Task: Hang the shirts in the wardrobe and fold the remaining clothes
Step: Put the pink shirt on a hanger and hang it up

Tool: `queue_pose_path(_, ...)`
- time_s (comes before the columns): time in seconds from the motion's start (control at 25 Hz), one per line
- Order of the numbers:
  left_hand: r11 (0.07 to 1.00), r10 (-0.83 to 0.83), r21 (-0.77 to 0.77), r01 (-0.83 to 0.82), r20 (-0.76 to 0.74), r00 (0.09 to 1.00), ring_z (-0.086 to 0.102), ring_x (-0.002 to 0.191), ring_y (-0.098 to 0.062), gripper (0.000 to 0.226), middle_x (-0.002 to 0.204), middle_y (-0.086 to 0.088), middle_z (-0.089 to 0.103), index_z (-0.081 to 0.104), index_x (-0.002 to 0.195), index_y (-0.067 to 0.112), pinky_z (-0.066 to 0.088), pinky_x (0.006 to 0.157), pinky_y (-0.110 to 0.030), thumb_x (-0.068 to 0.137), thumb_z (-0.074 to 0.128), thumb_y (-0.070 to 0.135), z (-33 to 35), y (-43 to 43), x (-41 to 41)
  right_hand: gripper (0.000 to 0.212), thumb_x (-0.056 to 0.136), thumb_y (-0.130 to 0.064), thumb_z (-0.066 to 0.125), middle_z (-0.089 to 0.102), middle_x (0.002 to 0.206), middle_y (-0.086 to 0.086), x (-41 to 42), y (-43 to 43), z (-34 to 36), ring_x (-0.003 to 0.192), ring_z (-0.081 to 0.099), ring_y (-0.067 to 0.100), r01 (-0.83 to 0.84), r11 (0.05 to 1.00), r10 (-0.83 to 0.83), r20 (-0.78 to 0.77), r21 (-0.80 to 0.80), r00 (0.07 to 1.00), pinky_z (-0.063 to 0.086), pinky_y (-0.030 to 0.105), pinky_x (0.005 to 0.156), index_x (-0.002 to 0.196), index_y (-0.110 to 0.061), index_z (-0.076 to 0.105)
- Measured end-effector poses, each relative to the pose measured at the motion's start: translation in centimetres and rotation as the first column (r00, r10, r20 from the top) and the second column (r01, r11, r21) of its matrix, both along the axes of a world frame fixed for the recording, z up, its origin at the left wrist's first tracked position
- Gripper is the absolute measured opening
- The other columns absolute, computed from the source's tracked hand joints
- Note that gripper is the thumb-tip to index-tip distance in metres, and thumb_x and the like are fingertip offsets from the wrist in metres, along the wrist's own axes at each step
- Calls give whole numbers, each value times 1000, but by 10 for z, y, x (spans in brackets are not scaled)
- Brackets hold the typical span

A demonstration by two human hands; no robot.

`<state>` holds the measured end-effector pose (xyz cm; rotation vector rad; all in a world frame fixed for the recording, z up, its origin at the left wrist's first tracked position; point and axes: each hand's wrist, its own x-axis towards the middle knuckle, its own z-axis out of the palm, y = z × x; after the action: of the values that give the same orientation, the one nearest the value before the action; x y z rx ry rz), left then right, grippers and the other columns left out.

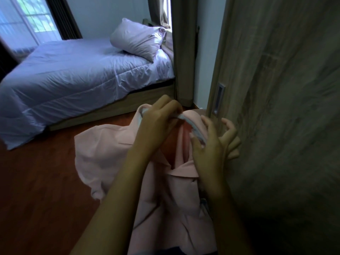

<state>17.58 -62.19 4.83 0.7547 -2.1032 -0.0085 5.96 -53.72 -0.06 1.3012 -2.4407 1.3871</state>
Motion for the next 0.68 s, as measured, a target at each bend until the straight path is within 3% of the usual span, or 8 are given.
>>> queue_pose_path(0.12, 998, -36, -43, 37, 16, 999, 43, 71, -7, 11, 81, -6, 53, 59, 78, 6, 24, 61, -15, 72, 67, 4, 13, 12, -7, 16, 84, -28, 59, 56, 120, 3, 2, -3, 1, 111, 39, 15, 25, 976, -46, -92, -215, 995, 27, 44, 92, 97, -24, 68)
queue_pose_path(0.2, 999, -20, -27, 21, 40, 999, 43, 72, -9, 14, 80, -4, 50, 56, 79, 7, 24, 60, -18, 68, 66, 5, 16, 15, -1, 22, 88, -20, 49, 64, 106, 5, -1, -1, 4, 99, 54, 15, -49, 937, 13, -104, -345, 994, 37, 41, 89, 95, -13, 68)
queue_pose_path(0.32, 994, 105, 8, -106, 122, 987, 50, 73, -20, 19, 79, -1, 54, 54, 80, 15, 31, 62, -28, 66, 65, 19, 7, 8, 26, 31, 90, -17, 41, 68, 102, 9, -4, 5, 19, 93, 62, 17, -148, 894, 137, -56, -422, 989, 43, 13, 82, 102, -6, 67)
queue_pose_path(0.44, 977, 214, -52, -208, 196, 957, 51, 70, -27, 14, 73, 0, 55, 53, 79, 21, 28, 63, -33, 71, 55, 32, -6, 3, 50, 30, 91, -18, 41, 69, 99, 6, -2, 11, 31, 90, 60, 12, -153, 904, 174, 15, -400, 985, 38, 2, 73, 102, -7, 67)
queue_pose_path(0.56, 979, 202, -26, -200, 172, 964, 54, 71, -27, 19, 75, -2, 58, 60, 85, 20, 38, 63, -36, 82, 50, 36, -11, 11, 64, 23, 93, -9, 48, 70, 97, 5, 0, 19, 35, 87, 63, 17, -164, 921, 190, 40, -354, 981, 42, 12, 70, 105, -10, 67)
queue_pose_path(0.68, 989, 89, 117, -91, 18, 996, 63, 81, -20, 24, 88, 2, 66, 66, 95, 17, 49, 71, -37, 83, 50, 28, -4, 30, 77, 24, 94, -9, 51, 71, 100, 5, 4, 33, 42, 89, 65, 19, -170, 930, 192, 37, -326, 981, 46, 20, 75, 110, -14, 68)
